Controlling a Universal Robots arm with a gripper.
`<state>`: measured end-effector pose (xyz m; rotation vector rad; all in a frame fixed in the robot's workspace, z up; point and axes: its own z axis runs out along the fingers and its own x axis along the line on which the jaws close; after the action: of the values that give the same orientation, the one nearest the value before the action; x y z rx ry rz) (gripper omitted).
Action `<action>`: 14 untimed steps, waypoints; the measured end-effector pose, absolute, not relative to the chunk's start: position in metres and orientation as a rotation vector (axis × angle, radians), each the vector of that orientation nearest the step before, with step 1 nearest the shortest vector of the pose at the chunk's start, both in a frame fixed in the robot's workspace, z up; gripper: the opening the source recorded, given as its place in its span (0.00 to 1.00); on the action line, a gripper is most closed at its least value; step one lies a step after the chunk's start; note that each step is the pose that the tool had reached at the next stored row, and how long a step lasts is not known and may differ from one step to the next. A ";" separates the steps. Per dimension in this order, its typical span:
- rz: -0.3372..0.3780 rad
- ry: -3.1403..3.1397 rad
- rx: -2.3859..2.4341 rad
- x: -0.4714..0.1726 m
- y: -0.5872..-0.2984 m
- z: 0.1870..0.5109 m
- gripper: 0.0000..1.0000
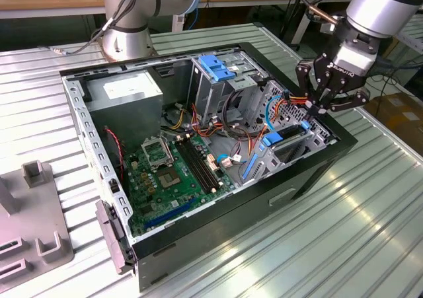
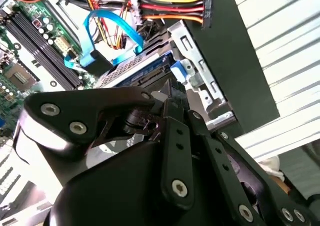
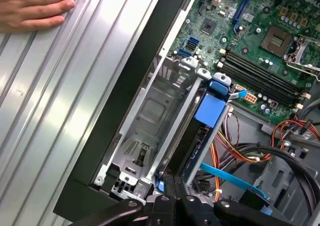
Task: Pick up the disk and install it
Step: 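Insert the first disk wire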
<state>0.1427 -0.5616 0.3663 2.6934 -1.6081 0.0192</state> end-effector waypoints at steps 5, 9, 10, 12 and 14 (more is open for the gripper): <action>0.019 -1.476 2.769 0.143 -0.562 0.366 0.10; 0.020 -1.442 2.786 0.145 -0.561 0.369 0.10; 0.020 -1.435 2.788 0.145 -0.561 0.371 0.10; 0.022 -1.424 2.792 0.145 -0.561 0.376 0.10; 0.026 -1.414 2.791 0.145 -0.560 0.377 0.10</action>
<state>0.1454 -0.5601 0.3770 2.7910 -1.4138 0.0258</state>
